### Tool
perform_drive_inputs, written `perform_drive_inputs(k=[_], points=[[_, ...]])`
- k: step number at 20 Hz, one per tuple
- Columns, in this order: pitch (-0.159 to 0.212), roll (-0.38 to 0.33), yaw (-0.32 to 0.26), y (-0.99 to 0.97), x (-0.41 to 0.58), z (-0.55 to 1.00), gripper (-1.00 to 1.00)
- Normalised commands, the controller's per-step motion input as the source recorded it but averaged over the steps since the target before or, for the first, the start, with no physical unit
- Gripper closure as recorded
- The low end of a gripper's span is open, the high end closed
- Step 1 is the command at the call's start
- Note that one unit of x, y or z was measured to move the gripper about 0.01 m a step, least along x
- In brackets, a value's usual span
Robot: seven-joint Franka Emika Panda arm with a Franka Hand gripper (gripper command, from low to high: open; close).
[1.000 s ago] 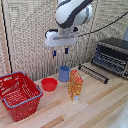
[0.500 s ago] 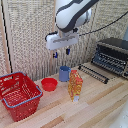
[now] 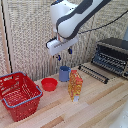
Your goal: Extend the gripper towards the oven tray handle. Grasp the handle and carefully pull the tray out of the oven. Move the gripper above the red bowl. Grab the red bowl gently. Lift the bowl and place it onto the oven tray.
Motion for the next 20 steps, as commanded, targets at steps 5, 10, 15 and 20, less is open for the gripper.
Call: perform_drive_inputs(k=[5,10,15,20], points=[[-0.110,-0.258,0.188,-0.10,0.003,0.00,-1.00],[-0.134,-0.244,0.181,-0.16,0.000,0.00,-1.00],[-0.058,-0.236,0.199,-0.22,0.039,-0.05,-1.00],[-0.003,-0.248,0.197,-0.26,0.003,-0.13,-1.00]])
